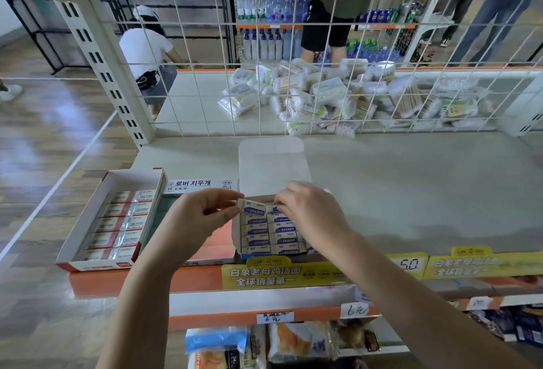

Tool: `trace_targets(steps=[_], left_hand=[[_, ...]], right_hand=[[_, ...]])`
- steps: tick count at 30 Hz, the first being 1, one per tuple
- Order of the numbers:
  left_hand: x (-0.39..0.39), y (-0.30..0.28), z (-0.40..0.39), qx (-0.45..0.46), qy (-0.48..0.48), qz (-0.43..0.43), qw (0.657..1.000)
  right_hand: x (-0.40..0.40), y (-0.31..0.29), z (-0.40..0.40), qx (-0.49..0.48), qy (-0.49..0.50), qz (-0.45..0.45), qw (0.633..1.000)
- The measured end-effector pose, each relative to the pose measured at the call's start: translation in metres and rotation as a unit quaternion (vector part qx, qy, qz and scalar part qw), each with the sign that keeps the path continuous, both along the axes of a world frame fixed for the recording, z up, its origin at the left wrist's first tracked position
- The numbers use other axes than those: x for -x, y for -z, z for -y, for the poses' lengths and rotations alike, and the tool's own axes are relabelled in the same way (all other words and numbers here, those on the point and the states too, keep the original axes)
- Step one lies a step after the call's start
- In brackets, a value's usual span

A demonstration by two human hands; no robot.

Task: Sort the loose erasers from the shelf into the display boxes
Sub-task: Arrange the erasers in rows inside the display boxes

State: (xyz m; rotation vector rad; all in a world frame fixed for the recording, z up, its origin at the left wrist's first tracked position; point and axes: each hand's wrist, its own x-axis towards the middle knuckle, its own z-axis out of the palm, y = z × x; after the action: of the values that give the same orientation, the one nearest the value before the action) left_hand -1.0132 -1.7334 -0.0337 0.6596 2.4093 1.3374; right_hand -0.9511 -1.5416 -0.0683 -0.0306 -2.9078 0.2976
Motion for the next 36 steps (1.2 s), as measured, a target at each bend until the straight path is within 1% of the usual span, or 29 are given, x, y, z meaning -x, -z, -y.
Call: trace_targets(steps=[7, 9, 12, 14, 16, 17, 19, 21, 24, 28, 31, 36], left_hand=[[0.001, 0.001, 0.003, 0.005, -0.005, -0.007, 1.0], [0.001, -0.001, 0.002, 0.017, -0.01, -0.026, 0.999], [-0.001, -0.009, -0.007, 0.061, 0.002, -0.079, 0.995], [-0.003, -0.015, -0.016, 0.078, 0.032, -0.099, 0.991], [-0.005, -0.019, -0.028, 0.089, 0.063, -0.109, 0.988], [-0.006, -0.019, -0.034, 0.094, 0.075, -0.112, 0.986], [-0.009, -0.019, -0.048, 0.105, 0.092, -0.119, 0.983], [-0.012, -0.015, -0.062, 0.115, 0.101, -0.126, 0.98], [-0.014, -0.004, -0.08, 0.131, 0.087, -0.147, 0.977], [-0.017, 0.007, -0.093, 0.147, 0.053, -0.145, 0.977], [-0.019, 0.015, -0.095, 0.159, 0.033, -0.162, 0.973], [-0.023, 0.025, -0.096, 0.177, 0.018, -0.209, 0.962]], right_hand=[[0.004, 0.006, 0.003, 0.003, 0.0, 0.015, 1.0], [0.005, 0.007, 0.005, 0.002, 0.002, 0.012, 1.0], [0.001, 0.002, -0.001, 0.002, 0.002, 0.006, 1.0], [-0.005, -0.008, -0.012, 0.004, 0.026, -0.011, 1.0], [-0.014, -0.017, -0.027, 0.013, 0.072, -0.039, 0.997], [-0.017, -0.02, -0.033, 0.011, 0.097, -0.038, 0.994], [-0.022, -0.022, -0.044, 0.021, 0.137, -0.005, 0.99], [-0.024, -0.021, -0.051, 0.054, 0.159, 0.029, 0.985], [-0.025, -0.016, -0.053, 0.089, 0.167, 0.045, 0.981], [-0.027, -0.014, -0.052, 0.116, 0.161, 0.033, 0.98], [-0.027, -0.017, -0.052, 0.142, 0.155, 0.031, 0.977], [-0.025, -0.017, -0.053, 0.148, 0.143, 0.035, 0.978]])
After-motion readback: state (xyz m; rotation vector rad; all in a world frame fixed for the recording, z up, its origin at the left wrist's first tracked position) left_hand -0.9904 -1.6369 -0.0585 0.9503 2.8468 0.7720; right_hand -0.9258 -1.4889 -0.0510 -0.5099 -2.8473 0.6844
